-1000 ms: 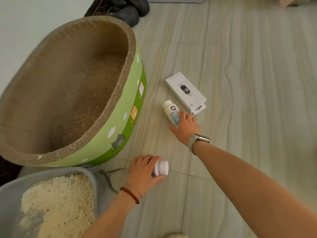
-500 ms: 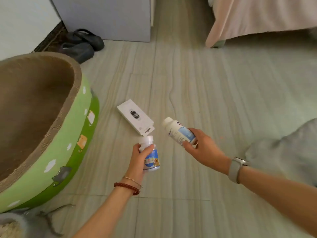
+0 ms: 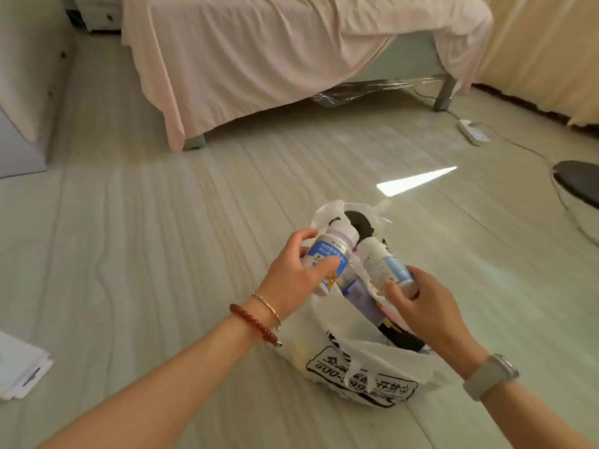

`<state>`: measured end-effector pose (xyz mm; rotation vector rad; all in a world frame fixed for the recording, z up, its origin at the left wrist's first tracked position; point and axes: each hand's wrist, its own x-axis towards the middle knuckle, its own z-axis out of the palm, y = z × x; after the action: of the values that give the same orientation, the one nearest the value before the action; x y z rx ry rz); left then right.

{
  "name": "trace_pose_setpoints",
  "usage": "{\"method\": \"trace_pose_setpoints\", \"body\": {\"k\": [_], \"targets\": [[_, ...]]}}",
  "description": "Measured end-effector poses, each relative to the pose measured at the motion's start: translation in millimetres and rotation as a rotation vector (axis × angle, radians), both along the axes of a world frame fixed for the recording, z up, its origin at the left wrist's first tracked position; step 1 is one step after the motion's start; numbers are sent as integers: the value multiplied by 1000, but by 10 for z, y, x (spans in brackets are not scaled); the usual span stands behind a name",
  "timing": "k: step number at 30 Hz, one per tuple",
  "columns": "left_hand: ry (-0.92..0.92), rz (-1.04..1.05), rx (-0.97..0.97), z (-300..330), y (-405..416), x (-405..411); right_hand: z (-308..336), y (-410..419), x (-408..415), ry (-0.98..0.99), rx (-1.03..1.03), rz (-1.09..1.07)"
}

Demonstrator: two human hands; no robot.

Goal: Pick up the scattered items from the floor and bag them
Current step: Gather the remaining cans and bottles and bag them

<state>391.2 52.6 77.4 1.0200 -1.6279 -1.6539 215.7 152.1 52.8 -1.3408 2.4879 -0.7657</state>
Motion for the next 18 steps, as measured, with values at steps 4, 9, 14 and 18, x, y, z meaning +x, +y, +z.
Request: {"method": "trace_pose_setpoints", "body": {"k": [4, 9, 14, 18], "targets": [[-108, 50, -302, -85, 38, -525, -232, 179, -150, 342, 149, 250], [-673, -101, -564, -473, -131, -880, -256, 250, -326, 482, 266, 177], [-1106, -58, -1129, -689, -187, -780, -302, 196, -396, 493, 204, 17], [-1044, 218, -1103, -796, -289, -502, -441, -33, -298, 559, 58, 63]]}}
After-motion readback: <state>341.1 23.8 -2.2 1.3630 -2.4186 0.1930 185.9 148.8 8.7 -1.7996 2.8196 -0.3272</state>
